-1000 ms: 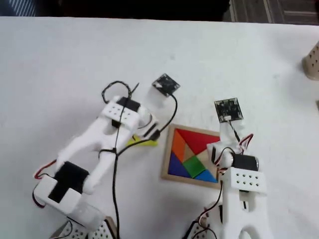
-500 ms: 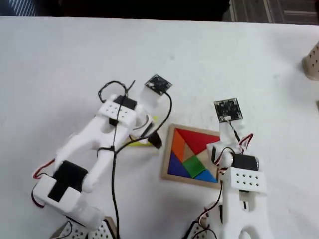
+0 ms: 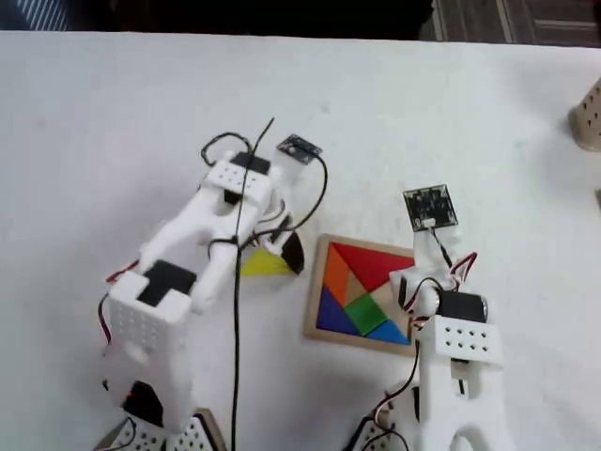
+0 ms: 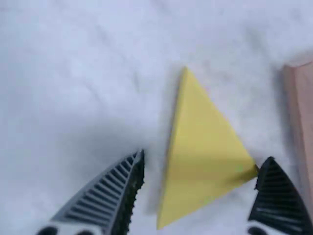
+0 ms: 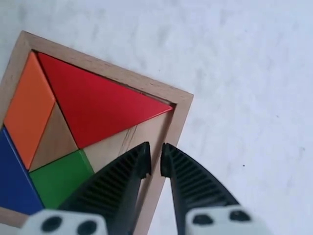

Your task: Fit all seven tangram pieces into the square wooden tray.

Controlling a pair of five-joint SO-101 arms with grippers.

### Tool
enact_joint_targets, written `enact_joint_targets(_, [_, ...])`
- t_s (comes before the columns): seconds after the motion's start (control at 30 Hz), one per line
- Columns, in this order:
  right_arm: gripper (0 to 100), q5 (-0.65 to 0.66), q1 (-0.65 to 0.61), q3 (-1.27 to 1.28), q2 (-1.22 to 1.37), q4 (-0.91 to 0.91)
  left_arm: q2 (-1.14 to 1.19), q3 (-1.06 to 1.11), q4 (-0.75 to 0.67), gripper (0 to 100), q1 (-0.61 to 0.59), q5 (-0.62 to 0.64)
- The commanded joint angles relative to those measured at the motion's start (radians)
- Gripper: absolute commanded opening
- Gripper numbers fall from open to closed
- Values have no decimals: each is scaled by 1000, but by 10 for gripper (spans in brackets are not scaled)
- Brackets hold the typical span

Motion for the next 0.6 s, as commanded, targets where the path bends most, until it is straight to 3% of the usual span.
enact_joint_targets(0.0, [45, 14, -15, -6, -27, -18, 8, -60, 32, 307, 10, 6])
enact_joint_targets(0.1, [45, 14, -15, -6, -28, -18, 13, -52, 52, 255, 36, 3])
enact_joint_targets(0.57, [45, 14, -13, -6, -31, -18, 5, -11, 54, 248, 65, 3])
